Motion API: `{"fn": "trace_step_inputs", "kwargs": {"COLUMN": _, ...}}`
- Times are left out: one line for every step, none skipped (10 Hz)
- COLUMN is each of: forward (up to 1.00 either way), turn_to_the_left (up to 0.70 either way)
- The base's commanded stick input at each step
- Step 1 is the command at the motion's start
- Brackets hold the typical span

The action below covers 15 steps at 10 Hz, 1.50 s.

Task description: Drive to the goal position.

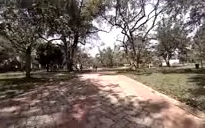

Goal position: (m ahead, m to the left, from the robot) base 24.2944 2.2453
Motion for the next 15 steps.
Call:
{"fn": "trace_step_inputs", "kwargs": {"forward": 0.70, "turn_to_the_left": 0.00}}
{"fn": "trace_step_inputs", "kwargs": {"forward": 0.70, "turn_to_the_left": 0.00}}
{"fn": "trace_step_inputs", "kwargs": {"forward": 0.70, "turn_to_the_left": 0.00}}
{"fn": "trace_step_inputs", "kwargs": {"forward": 0.70, "turn_to_the_left": 0.00}}
{"fn": "trace_step_inputs", "kwargs": {"forward": 0.70, "turn_to_the_left": 0.00}}
{"fn": "trace_step_inputs", "kwargs": {"forward": 0.70, "turn_to_the_left": 0.00}}
{"fn": "trace_step_inputs", "kwargs": {"forward": 0.70, "turn_to_the_left": 0.00}}
{"fn": "trace_step_inputs", "kwargs": {"forward": 0.70, "turn_to_the_left": 0.00}}
{"fn": "trace_step_inputs", "kwargs": {"forward": 0.70, "turn_to_the_left": 0.00}}
{"fn": "trace_step_inputs", "kwargs": {"forward": 0.70, "turn_to_the_left": 0.00}}
{"fn": "trace_step_inputs", "kwargs": {"forward": 0.70, "turn_to_the_left": 0.00}}
{"fn": "trace_step_inputs", "kwargs": {"forward": 0.70, "turn_to_the_left": 0.00}}
{"fn": "trace_step_inputs", "kwargs": {"forward": 0.70, "turn_to_the_left": 0.00}}
{"fn": "trace_step_inputs", "kwargs": {"forward": 0.70, "turn_to_the_left": 0.00}}
{"fn": "trace_step_inputs", "kwargs": {"forward": 0.70, "turn_to_the_left": 0.00}}
